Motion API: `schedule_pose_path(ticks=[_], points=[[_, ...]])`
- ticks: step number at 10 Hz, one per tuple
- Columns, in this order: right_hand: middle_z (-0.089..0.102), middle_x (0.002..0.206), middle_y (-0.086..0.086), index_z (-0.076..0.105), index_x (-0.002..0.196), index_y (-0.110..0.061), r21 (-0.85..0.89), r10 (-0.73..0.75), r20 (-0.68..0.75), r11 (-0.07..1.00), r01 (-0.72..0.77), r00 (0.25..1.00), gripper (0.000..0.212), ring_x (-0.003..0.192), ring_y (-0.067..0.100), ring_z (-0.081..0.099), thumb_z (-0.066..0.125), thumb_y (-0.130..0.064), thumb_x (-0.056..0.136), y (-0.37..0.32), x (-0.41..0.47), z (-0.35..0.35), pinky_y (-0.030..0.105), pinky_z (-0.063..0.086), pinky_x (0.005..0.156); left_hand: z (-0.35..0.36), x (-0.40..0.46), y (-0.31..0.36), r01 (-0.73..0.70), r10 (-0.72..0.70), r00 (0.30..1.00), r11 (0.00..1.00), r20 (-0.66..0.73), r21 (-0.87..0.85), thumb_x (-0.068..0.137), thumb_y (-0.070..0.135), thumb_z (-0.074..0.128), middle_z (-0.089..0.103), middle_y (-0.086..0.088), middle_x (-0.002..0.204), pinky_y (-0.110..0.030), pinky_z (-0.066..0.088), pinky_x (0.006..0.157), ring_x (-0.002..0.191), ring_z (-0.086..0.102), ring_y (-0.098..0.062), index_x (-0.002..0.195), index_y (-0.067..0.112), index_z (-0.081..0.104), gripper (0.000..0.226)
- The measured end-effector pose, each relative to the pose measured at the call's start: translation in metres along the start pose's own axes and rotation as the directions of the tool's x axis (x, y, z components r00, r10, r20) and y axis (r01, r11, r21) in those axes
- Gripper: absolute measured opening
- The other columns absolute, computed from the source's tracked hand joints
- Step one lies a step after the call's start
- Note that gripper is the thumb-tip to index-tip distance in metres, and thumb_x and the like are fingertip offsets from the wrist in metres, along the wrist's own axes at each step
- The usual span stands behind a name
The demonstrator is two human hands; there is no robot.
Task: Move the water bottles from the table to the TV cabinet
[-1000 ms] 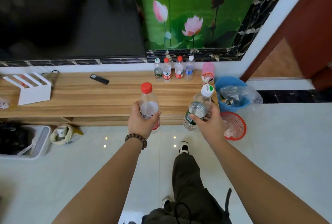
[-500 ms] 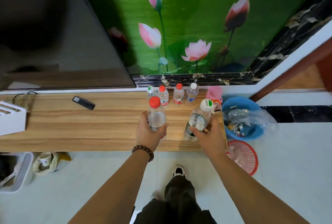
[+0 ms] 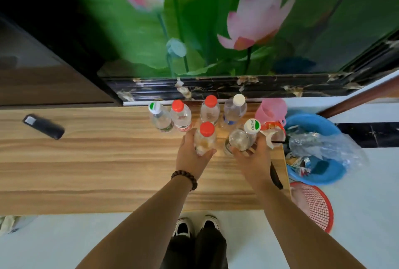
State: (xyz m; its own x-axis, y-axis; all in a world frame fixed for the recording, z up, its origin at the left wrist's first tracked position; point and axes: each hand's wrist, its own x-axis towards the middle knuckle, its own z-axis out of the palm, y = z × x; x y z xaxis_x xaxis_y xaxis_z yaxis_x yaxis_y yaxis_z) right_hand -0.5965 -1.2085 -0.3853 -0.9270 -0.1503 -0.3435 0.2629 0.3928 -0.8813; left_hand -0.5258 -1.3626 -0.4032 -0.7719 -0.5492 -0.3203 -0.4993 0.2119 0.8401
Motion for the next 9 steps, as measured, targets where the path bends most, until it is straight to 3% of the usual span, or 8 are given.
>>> schedule_pose_path(ticks=[1, 2, 3, 5, 6, 7, 8, 9], points=[[0.057, 0.108, -0.024, 0.044, 0.129, -0.025, 0.001, 0.008, -0.001, 1.000, -0.008, 1.000, 0.065, 0.093, -0.027, 0.052, 0.077, -0.010, 0.075, 0.019, 0.017, 0.009, -0.003, 0.042, 0.069, 0.019, 0.018, -0.016, -0.015, 0.015, 1.000, 1.000, -0.008, -0.019, 0.068, 0.025, 0.082, 0.056, 0.006, 0.124, -0.033, 0.050, 0.092, 0.111, 0.055, -0.012, 0.124, 0.033, 0.043, 0.069], [0.056, 0.108, -0.021, 0.042, 0.131, -0.026, -0.028, 0.014, 0.001, 1.000, -0.014, 1.000, 0.068, 0.090, -0.026, 0.052, 0.077, -0.011, 0.075, 0.029, 0.028, 0.013, -0.005, 0.041, 0.067, 0.032, 0.031, -0.029, -0.021, 0.021, 1.000, 1.000, -0.003, -0.008, 0.067, 0.026, 0.082, 0.057, 0.006, 0.122, -0.039, 0.052, 0.093, 0.109, 0.056, -0.012, 0.125, 0.029, 0.044, 0.069], [0.055, 0.113, -0.014, 0.039, 0.134, -0.023, -0.056, 0.007, 0.011, 0.998, -0.006, 1.000, 0.071, 0.096, -0.007, 0.054, 0.077, -0.011, 0.075, 0.037, 0.034, 0.016, -0.003, 0.041, 0.067, 0.040, 0.037, -0.037, -0.033, 0.033, 0.999, 0.999, -0.015, 0.003, 0.067, 0.026, 0.082, 0.056, 0.005, 0.124, -0.040, 0.052, 0.093, 0.111, 0.055, -0.012, 0.127, 0.027, 0.044, 0.071], [0.056, 0.115, -0.014, 0.037, 0.123, -0.035, -0.079, -0.021, 0.029, 0.997, 0.023, 0.999, 0.069, 0.106, 0.004, 0.056, 0.079, -0.015, 0.073, 0.046, 0.038, 0.022, 0.014, 0.041, 0.083, 0.044, 0.039, -0.042, -0.042, 0.042, 0.999, 0.999, -0.020, 0.015, 0.068, 0.024, 0.082, 0.057, 0.005, 0.122, -0.039, 0.054, 0.090, 0.106, 0.057, -0.011, 0.128, 0.026, 0.043, 0.072], [0.056, 0.119, -0.012, 0.036, 0.124, -0.036, -0.070, -0.036, 0.038, 0.997, 0.039, 0.999, 0.070, 0.108, 0.005, 0.055, 0.079, -0.015, 0.073, 0.044, 0.040, 0.024, 0.009, 0.040, 0.080, 0.046, 0.040, -0.041, -0.049, 0.050, 0.999, 0.999, -0.017, 0.004, 0.068, 0.024, 0.081, 0.058, 0.006, 0.121, -0.041, 0.054, 0.090, 0.107, 0.058, -0.011, 0.128, 0.027, 0.043, 0.071], [0.056, 0.121, -0.011, 0.037, 0.130, -0.030, -0.077, -0.028, 0.040, 0.997, 0.031, 0.999, 0.074, 0.111, 0.006, 0.054, 0.080, -0.016, 0.072, 0.044, 0.042, 0.023, 0.022, 0.045, 0.090, 0.047, 0.040, -0.038, -0.040, 0.040, 0.999, 0.999, -0.014, 0.004, 0.067, 0.025, 0.081, 0.058, 0.005, 0.122, -0.041, 0.053, 0.091, 0.107, 0.058, -0.011, 0.128, 0.025, 0.042, 0.073], [0.056, 0.127, -0.010, 0.034, 0.134, -0.029, -0.096, -0.015, 0.049, 0.995, 0.019, 0.999, 0.079, 0.116, 0.011, 0.055, 0.082, -0.022, 0.071, 0.048, 0.039, 0.022, 0.038, 0.048, 0.099, 0.043, 0.035, -0.037, -0.034, 0.034, 0.999, 0.999, 0.004, 0.022, 0.062, 0.035, 0.085, 0.056, 0.004, 0.129, -0.039, 0.049, 0.097, 0.118, 0.054, -0.015, 0.137, 0.024, 0.037, 0.090], [0.050, 0.139, -0.009, 0.027, 0.141, -0.033, -0.147, -0.001, 0.083, 0.989, 0.013, 0.997, 0.088, 0.129, 0.013, 0.047, 0.081, -0.033, 0.071, 0.045, 0.029, 0.018, 0.043, 0.042, 0.106, 0.031, 0.023, -0.030, -0.003, 0.000, 1.000, 0.992, 0.027, 0.128, 0.065, 0.040, 0.084, 0.045, 0.001, 0.144, -0.041, 0.041, 0.107, 0.134, 0.039, -0.019, 0.148, 0.023, 0.025, 0.103]])
